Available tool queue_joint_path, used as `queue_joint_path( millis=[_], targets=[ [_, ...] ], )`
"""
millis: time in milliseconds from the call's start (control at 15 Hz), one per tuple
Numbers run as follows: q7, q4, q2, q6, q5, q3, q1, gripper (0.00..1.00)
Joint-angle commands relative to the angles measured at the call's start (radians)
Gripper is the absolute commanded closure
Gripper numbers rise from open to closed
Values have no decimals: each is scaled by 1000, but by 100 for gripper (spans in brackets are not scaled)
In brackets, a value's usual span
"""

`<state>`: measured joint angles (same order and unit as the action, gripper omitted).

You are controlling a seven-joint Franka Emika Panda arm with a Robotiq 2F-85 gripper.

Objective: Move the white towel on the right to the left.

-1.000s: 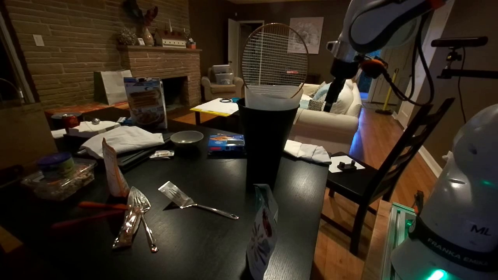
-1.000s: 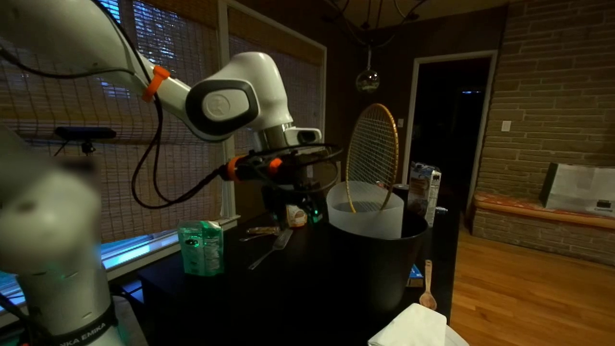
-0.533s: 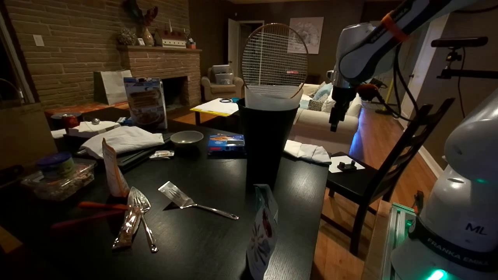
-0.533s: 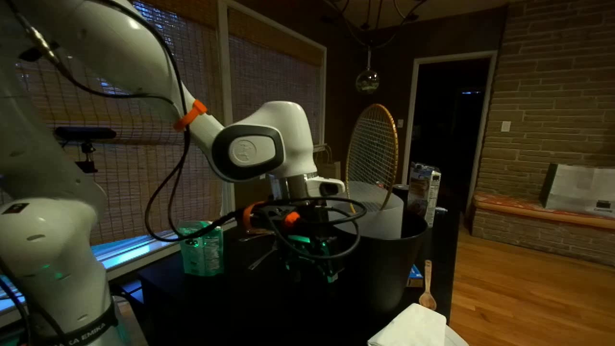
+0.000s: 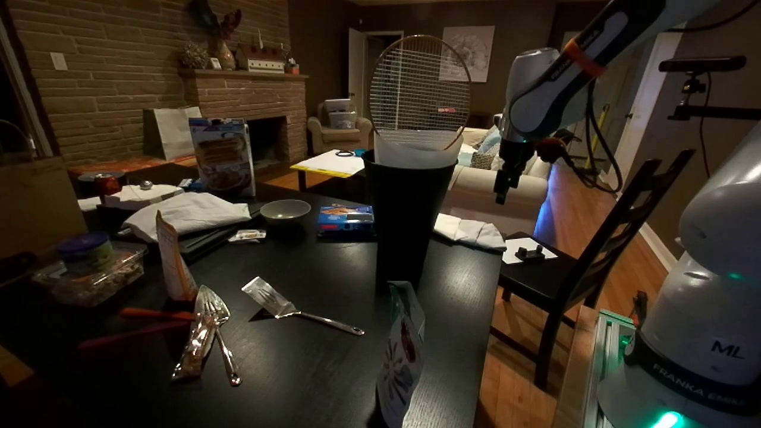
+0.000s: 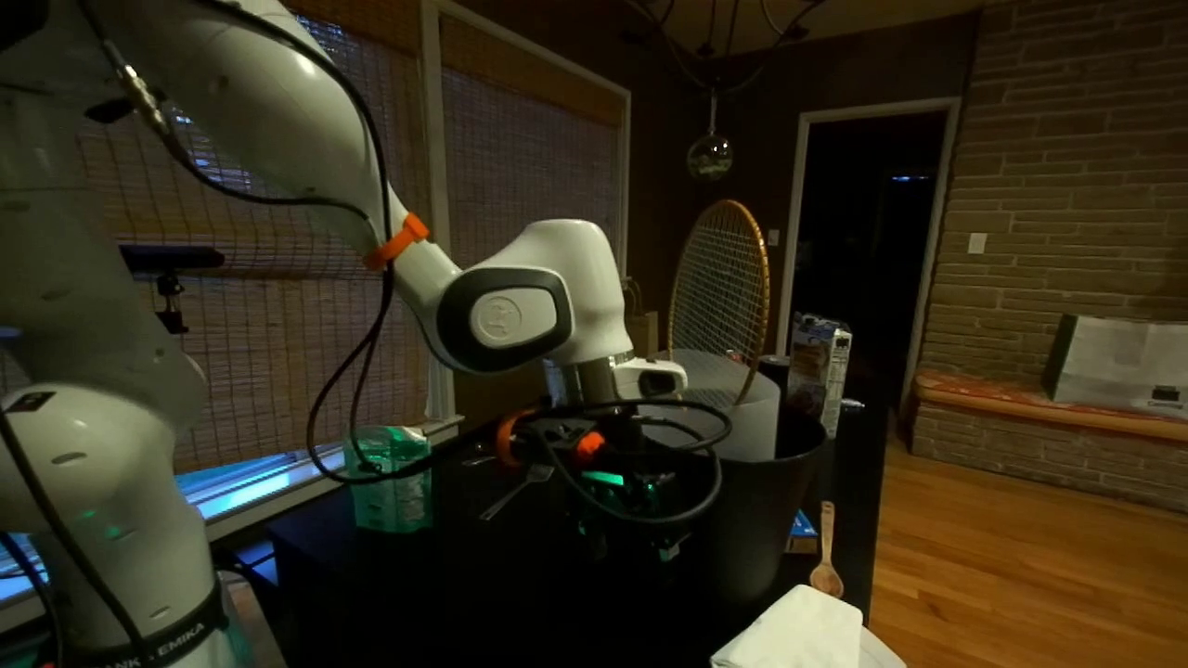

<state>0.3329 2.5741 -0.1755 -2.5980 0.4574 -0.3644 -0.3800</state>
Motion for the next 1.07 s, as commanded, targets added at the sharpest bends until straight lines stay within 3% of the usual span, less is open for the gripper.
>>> queue_joint_path(
  millis=[0,133,267,333,600,667,733,800,867,1000],
  targets=[
    [-5,-73,244,-227,-10,-29,-11,0],
    [-8,-121,361,-306,-12,-34,-16,0],
    [-94,-215,488,-289,29,-59,1,0],
    [-23,-105,351,-280,-8,-47,-4,0],
    [-58,-205,490,-282,-12,-54,2,0],
    [-81,-217,523,-363,18,-67,17,0],
    [61,-199,530,-417,-87,46,-71,0],
    [108,-194,542,-461,-132,94,-108,0],
    [179,-184,550,-500,-211,211,-203,0],
    [243,-202,586,-510,-329,359,-309,0]
  ],
)
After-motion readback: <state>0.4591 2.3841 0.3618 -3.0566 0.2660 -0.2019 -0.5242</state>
